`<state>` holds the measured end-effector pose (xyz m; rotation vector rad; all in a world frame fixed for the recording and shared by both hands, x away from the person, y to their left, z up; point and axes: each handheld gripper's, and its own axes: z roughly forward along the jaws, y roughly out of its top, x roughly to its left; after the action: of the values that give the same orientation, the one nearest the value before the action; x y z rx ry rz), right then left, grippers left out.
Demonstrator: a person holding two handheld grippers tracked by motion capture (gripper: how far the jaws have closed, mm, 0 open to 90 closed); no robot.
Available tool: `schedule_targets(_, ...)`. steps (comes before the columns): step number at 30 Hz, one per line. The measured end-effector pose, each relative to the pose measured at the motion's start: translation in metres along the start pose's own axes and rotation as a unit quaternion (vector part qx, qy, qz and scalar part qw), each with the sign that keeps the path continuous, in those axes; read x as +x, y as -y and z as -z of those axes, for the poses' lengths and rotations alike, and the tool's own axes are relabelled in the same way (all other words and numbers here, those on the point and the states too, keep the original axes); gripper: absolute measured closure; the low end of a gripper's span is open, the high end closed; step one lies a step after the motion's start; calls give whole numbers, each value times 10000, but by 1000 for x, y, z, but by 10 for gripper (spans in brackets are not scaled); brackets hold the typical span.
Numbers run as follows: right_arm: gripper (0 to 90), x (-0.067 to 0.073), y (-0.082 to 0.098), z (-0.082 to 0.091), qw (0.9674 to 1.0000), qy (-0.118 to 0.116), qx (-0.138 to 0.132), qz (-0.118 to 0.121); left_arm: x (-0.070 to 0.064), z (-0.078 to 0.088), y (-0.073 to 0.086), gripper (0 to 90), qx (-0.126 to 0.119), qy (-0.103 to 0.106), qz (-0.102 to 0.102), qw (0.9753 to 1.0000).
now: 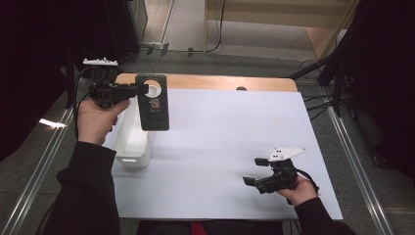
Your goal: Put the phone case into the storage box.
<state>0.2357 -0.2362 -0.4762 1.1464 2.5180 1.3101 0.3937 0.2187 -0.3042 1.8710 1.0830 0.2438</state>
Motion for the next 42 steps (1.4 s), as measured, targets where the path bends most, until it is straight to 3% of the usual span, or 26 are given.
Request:
schedule_targets(3, 126, 0, 0, 0, 10000, 10, 2, 4, 6, -3, -3, 720, -12, -8, 58, 10000)
schedule_targets(9, 126, 1, 0, 0, 10000, 4, -5, -4, 11, -6, -11, 719, -44, -89, -70, 9999)
schedule_targets(19, 126, 3, 0, 0, 10000, -24, -6, 44, 23, -8, -28, 719, -109, -190, -62, 9997)
schedule_targets(26, 126, 4, 0, 2, 10000, -30, -24, 42, 30, -7, -39, 719, -70, 17, -41, 10000)
schedule_targets(34, 126, 4, 1, 2, 10000, -30, -33, 43, 42, -13, -47, 719, -78, -208, -185, 9996)
schedule_targets(38, 126, 3, 2, 3, 10000, -17, -19, -4, 51, -16, -48, 719, -129, -195, -65, 9997)
schedule_targets(42, 126, 4, 4, 3, 10000, -9, -10, -14, 56, -17, -50, 719, -180, -258, -77, 9995)
